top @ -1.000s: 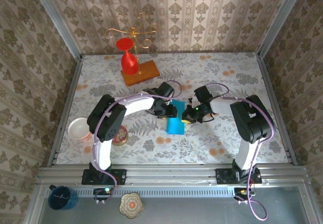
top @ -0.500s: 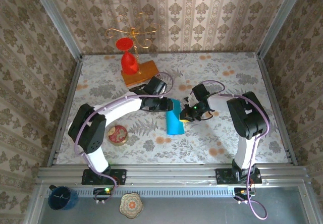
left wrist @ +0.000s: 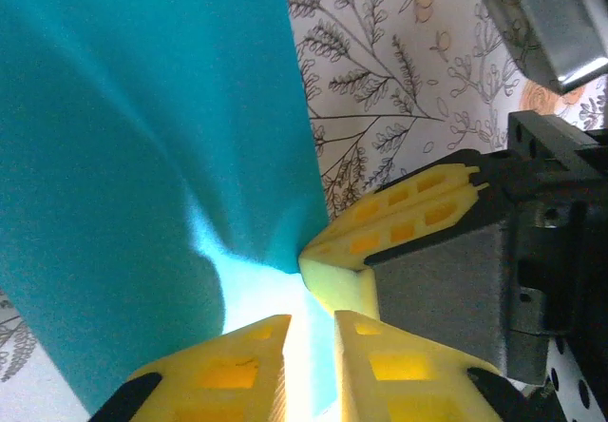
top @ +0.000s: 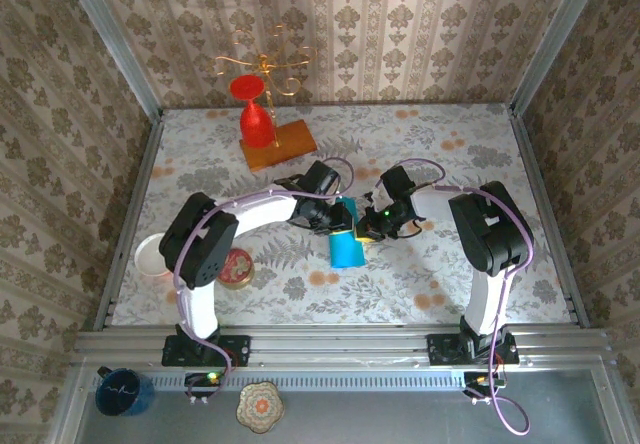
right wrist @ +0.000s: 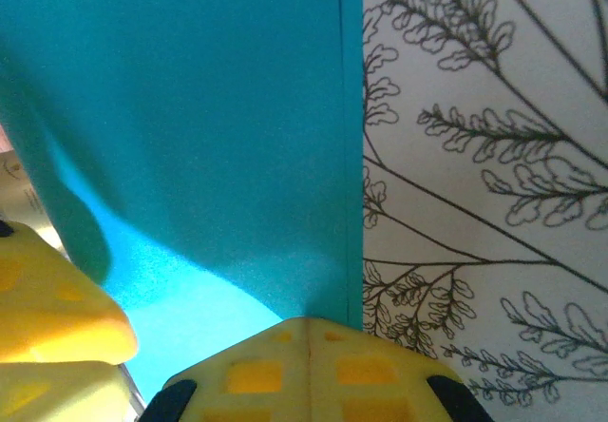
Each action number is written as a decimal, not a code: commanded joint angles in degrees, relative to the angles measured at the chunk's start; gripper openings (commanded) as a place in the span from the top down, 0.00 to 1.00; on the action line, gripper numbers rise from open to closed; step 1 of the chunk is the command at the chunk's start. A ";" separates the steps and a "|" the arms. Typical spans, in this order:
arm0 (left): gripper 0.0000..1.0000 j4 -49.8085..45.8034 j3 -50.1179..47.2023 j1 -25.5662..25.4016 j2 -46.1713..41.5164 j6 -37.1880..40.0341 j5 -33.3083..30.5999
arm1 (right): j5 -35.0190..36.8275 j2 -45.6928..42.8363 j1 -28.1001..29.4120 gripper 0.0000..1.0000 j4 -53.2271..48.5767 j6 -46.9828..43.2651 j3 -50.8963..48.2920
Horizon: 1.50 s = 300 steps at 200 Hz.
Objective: Fold a paper plane with a square sheet of paper (pick it up from the middle)
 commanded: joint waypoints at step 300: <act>0.86 19.87 -10.69 5.71 0.78 -1.36 3.58 | 12.43 8.08 -0.91 0.94 -6.23 4.04 -6.24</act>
